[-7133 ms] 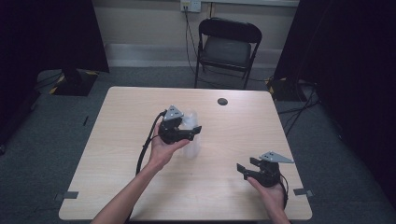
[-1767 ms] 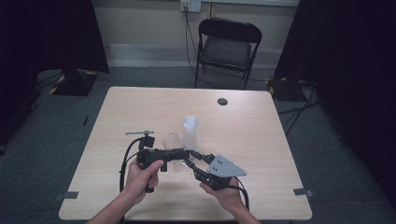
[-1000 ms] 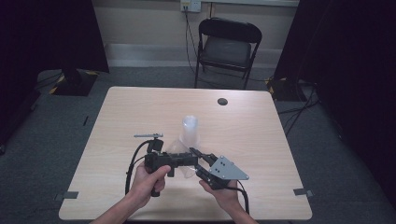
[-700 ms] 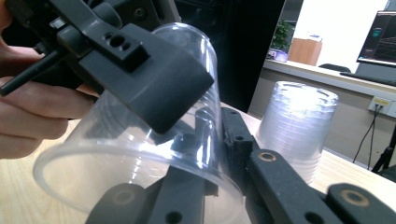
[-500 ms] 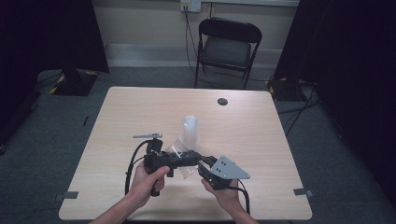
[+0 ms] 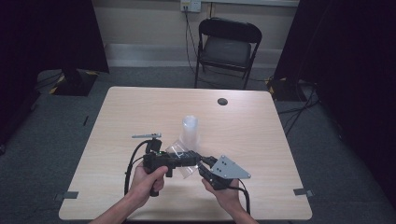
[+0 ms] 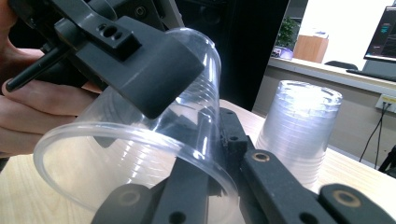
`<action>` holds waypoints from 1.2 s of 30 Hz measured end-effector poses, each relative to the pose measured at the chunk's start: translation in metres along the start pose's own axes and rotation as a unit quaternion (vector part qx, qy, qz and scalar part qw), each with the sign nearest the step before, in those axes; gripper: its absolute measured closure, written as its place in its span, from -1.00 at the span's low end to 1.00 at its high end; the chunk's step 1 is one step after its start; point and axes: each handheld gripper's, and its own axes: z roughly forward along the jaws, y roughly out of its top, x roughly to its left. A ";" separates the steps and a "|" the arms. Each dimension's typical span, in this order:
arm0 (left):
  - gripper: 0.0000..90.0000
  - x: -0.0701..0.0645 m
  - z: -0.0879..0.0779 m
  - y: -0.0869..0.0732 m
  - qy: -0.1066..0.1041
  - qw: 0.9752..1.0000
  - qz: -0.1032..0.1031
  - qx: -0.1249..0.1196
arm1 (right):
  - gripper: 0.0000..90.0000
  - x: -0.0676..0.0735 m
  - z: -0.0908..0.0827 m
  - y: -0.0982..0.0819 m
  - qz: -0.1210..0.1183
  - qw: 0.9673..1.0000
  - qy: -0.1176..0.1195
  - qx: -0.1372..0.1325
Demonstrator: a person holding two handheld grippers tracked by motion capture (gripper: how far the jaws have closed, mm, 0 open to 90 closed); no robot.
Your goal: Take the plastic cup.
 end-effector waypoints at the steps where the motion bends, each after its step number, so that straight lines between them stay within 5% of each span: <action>1: -0.47 0.000 0.000 0.000 -0.001 1.000 0.005 0.001 | 1.00 0.000 0.000 0.000 0.000 1.000 0.000 0.000; 18: -0.65 0.000 -0.003 -0.001 0.018 0.999 0.035 0.007 | 1.00 -0.020 -0.007 0.003 0.027 0.999 -0.015 0.010; 26: -0.63 0.002 -0.004 -0.002 0.049 0.996 0.076 0.024 | 0.99 -0.031 -0.011 0.005 0.055 0.998 -0.018 0.025; 30: -0.62 0.001 -0.004 -0.004 0.080 0.990 0.108 0.036 | 0.99 -0.036 -0.014 0.007 0.071 0.997 -0.017 0.041; 34: -0.55 0.001 -0.004 -0.007 0.115 0.982 0.143 0.044 | 0.99 -0.043 -0.015 0.010 0.101 0.993 -0.010 0.068; 35: -0.55 -0.001 -0.004 -0.008 0.133 0.977 0.162 0.043 | 0.99 -0.045 -0.015 0.010 0.108 0.991 -0.009 0.075; 36: -0.54 -0.001 -0.004 -0.008 0.133 0.977 0.162 0.043 | 0.99 -0.045 -0.015 0.010 0.108 0.991 -0.009 0.075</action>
